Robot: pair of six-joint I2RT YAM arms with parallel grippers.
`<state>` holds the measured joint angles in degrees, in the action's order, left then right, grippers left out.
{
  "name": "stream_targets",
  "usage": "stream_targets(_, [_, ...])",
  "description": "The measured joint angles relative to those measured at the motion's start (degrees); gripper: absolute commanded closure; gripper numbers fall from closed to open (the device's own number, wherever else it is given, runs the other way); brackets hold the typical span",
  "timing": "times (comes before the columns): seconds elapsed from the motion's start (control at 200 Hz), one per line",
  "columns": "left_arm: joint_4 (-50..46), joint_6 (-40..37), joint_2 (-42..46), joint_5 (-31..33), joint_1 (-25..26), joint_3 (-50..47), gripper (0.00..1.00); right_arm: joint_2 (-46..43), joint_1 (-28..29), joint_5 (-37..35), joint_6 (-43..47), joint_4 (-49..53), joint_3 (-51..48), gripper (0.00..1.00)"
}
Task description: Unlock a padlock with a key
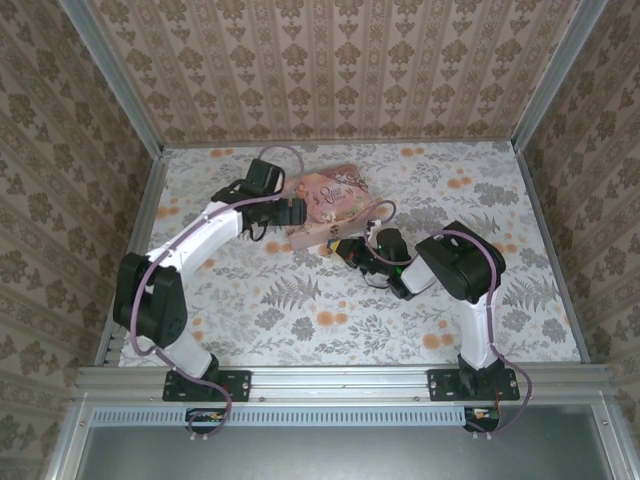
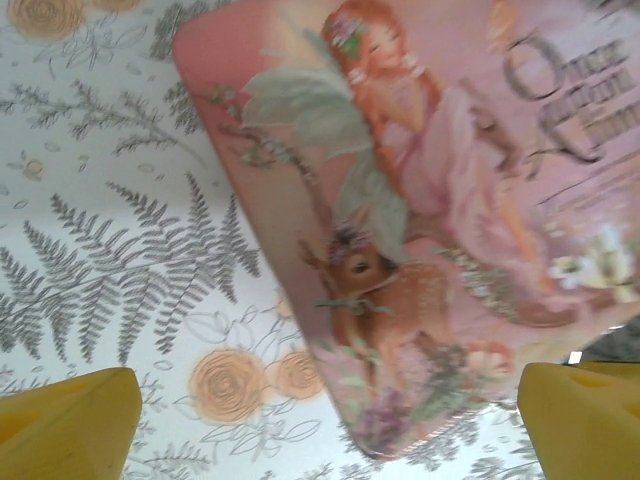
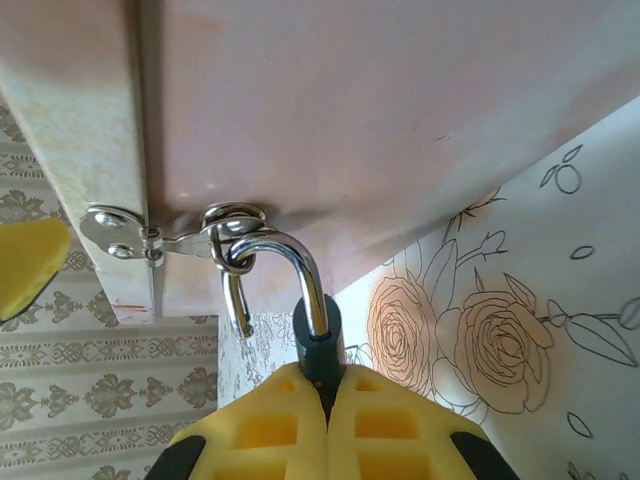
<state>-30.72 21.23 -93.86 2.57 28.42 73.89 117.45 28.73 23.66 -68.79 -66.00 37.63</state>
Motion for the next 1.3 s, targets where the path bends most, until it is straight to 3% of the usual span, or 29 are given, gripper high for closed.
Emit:
stream_targets(0.5, [-5.1,-3.1,-7.3,7.8,5.3,3.8,0.00,-1.2,0.0,-3.7,-3.3,-1.5,-2.3,1.00])
stream_targets(1.3, [-1.3,-2.8,-7.7,7.7,6.9,2.4,0.06,-1.5,1.1,-13.4,-11.3,-4.1,-3.6,1.00])
